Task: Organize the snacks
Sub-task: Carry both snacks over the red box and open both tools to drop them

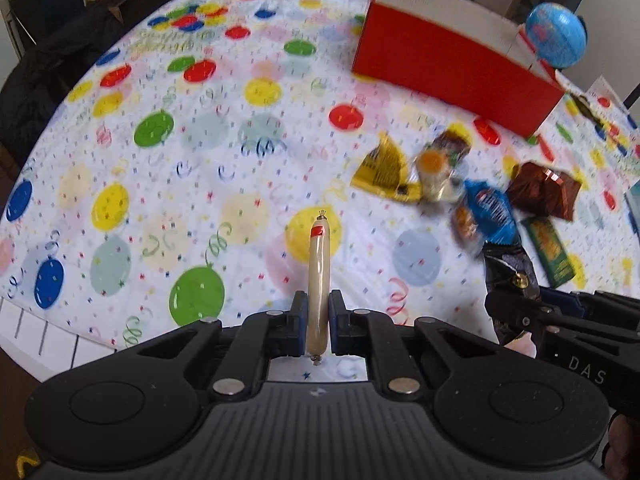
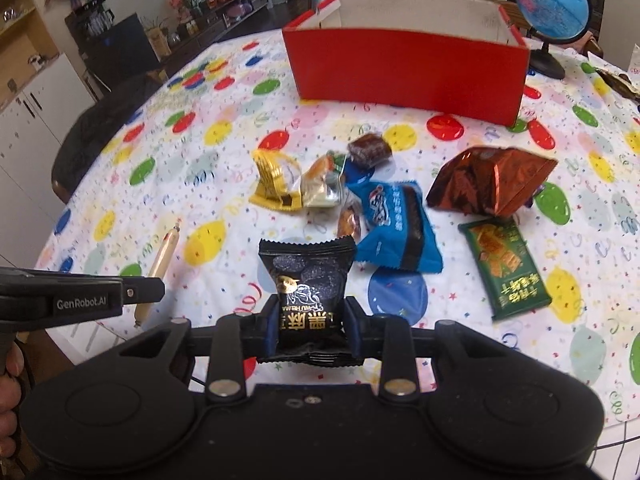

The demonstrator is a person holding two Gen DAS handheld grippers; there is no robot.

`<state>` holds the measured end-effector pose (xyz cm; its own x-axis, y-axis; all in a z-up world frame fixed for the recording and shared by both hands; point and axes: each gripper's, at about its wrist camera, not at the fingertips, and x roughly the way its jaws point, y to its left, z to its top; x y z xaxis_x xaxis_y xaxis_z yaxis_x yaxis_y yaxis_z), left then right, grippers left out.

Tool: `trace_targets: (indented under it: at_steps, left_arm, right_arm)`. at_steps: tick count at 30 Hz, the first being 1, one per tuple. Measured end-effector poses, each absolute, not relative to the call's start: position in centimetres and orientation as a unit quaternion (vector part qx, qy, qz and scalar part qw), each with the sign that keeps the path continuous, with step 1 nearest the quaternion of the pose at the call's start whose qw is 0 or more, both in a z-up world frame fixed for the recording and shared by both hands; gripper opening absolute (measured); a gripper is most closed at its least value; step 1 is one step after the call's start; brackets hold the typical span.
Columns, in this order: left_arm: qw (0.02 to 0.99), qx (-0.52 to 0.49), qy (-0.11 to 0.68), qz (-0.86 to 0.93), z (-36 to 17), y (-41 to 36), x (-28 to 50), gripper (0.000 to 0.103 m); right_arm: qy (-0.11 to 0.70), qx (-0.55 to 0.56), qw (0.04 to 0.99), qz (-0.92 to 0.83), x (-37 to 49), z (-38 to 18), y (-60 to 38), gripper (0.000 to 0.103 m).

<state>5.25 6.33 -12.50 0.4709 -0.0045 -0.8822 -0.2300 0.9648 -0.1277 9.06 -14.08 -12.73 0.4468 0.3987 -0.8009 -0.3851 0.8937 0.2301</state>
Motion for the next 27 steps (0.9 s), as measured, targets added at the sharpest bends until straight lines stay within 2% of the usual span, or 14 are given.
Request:
trace_targets:
  at_steps: [27]
  left_arm:
    - [0.911, -0.046, 0.409, 0.001, -1.1, -0.1, 13.2, 0.011]
  right_arm:
    - [0.36, 0.042, 0.916, 0.175, 14.1, -2.1, -20.2, 0.031]
